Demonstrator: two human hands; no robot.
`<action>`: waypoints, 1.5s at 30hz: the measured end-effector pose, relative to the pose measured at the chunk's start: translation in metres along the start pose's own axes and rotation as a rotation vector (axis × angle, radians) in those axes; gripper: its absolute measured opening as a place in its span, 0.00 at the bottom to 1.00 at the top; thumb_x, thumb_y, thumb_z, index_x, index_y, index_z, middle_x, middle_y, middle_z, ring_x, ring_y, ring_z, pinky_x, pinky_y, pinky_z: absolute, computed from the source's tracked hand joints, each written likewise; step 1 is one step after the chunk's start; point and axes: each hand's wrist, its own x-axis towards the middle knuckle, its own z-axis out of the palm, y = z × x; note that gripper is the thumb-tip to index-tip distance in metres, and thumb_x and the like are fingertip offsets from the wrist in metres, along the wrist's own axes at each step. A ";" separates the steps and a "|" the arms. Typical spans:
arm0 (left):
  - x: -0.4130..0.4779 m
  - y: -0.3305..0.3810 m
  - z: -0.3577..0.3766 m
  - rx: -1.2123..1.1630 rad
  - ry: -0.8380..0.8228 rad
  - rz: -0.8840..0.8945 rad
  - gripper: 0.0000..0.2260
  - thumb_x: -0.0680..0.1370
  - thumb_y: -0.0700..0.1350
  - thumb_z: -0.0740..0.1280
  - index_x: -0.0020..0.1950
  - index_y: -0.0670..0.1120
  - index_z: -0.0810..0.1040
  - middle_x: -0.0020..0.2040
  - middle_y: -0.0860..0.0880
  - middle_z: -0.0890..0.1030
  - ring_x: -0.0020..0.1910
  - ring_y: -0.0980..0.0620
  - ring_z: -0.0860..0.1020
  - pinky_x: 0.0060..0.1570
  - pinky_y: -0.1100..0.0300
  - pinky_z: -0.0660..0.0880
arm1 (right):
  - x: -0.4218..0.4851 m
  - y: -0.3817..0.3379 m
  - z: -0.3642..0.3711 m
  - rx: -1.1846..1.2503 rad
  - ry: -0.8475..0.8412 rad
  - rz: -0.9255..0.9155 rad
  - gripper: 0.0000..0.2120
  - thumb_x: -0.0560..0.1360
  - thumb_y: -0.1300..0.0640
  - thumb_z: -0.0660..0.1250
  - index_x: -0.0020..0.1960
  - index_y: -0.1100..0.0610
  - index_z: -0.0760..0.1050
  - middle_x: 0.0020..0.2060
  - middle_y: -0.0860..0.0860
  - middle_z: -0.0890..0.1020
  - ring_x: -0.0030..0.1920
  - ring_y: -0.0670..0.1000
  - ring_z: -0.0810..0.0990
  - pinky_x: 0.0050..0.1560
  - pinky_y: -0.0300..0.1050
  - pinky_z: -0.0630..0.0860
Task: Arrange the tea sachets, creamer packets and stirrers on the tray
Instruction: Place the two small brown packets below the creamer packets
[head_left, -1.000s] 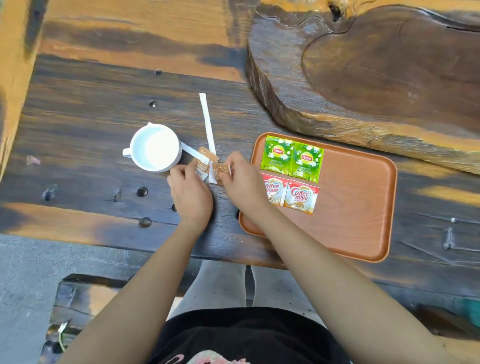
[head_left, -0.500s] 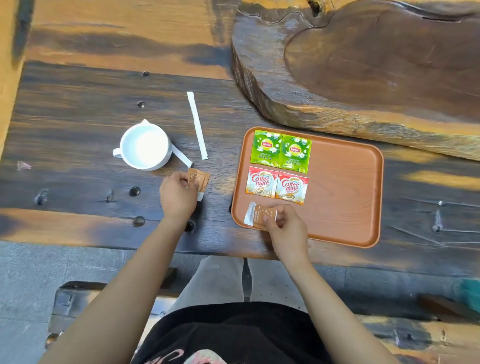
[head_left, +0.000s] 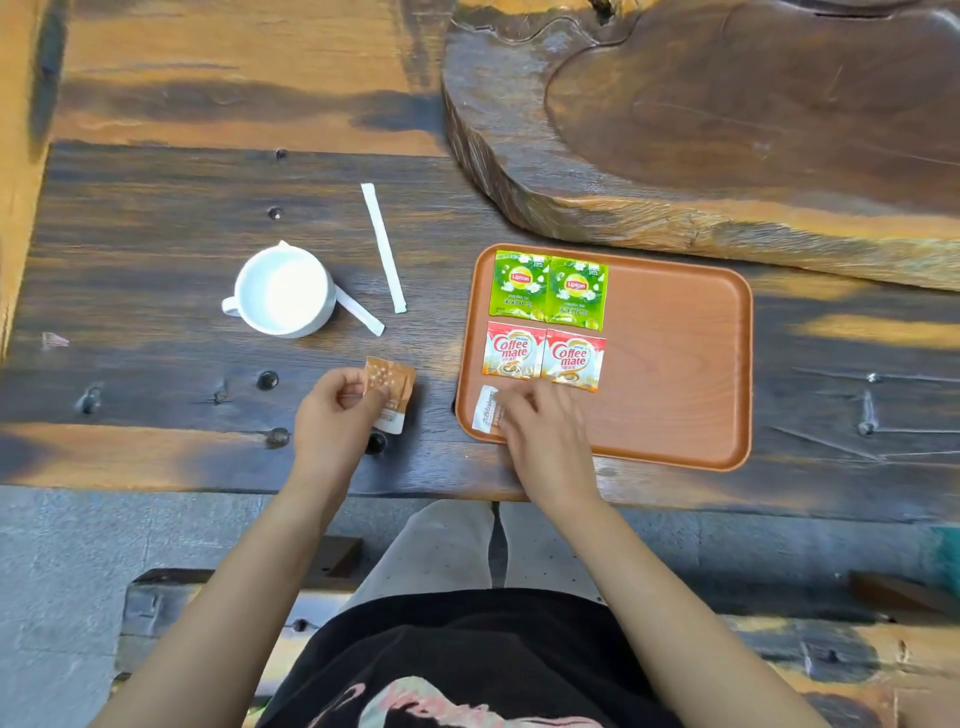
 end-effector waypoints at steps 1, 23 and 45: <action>-0.003 0.001 -0.001 -0.010 -0.017 -0.003 0.03 0.74 0.40 0.67 0.43 0.48 0.78 0.43 0.47 0.81 0.41 0.50 0.77 0.47 0.55 0.74 | 0.001 0.000 0.003 -0.009 -0.032 -0.036 0.10 0.71 0.62 0.65 0.52 0.55 0.77 0.47 0.53 0.77 0.48 0.57 0.74 0.48 0.49 0.72; -0.029 0.033 0.040 -0.101 -0.552 0.059 0.08 0.74 0.38 0.68 0.52 0.46 0.79 0.36 0.55 0.79 0.34 0.59 0.75 0.39 0.69 0.73 | 0.004 -0.010 -0.049 1.075 -0.189 0.370 0.04 0.75 0.65 0.65 0.44 0.59 0.76 0.32 0.50 0.78 0.26 0.38 0.73 0.29 0.31 0.72; -0.014 -0.019 0.092 0.723 -0.295 0.783 0.11 0.69 0.37 0.70 0.51 0.41 0.81 0.50 0.44 0.81 0.52 0.41 0.76 0.52 0.55 0.73 | -0.002 0.045 -0.031 0.782 -0.016 0.702 0.02 0.71 0.60 0.70 0.40 0.55 0.78 0.41 0.56 0.84 0.44 0.57 0.82 0.51 0.53 0.78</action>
